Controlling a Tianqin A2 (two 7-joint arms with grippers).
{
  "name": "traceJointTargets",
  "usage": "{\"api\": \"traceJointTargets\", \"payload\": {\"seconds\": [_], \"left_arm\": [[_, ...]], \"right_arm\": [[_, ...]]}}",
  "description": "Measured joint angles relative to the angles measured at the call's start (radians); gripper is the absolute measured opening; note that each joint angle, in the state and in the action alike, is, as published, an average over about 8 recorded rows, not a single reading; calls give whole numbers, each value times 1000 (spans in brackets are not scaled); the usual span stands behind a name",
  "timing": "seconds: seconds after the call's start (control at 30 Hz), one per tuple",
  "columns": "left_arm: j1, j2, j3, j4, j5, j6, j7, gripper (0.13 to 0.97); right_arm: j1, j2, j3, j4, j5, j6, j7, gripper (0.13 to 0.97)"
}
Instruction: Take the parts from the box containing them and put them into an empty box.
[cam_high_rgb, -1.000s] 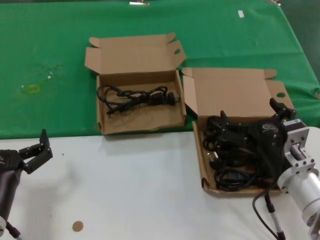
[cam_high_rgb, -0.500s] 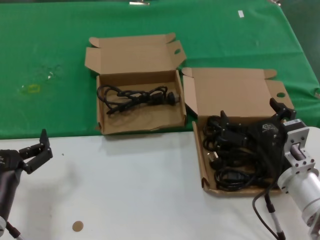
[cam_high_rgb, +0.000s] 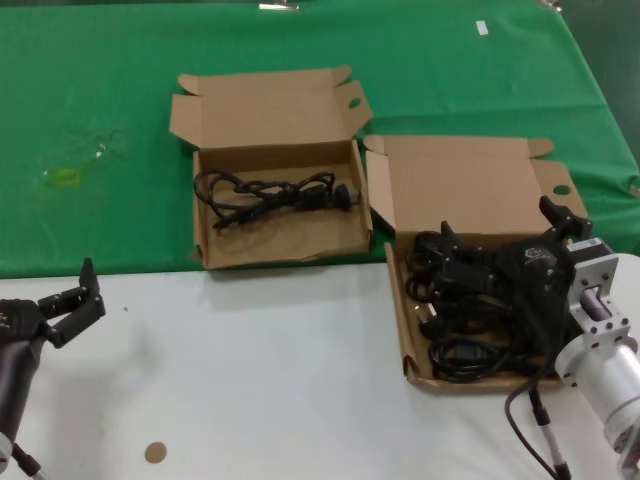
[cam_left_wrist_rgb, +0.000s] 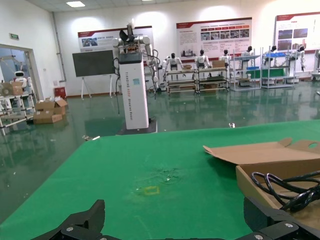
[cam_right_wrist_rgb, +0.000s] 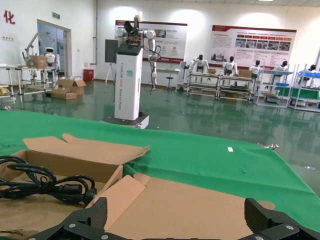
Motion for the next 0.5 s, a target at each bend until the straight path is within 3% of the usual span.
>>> {"api": "traceJointTargets", "payload": {"seconds": [0.5], "left_arm": [[0,0,0,0,0,0,0,966]], "right_arm": [[0,0,0,0,0,0,0,966]]}}
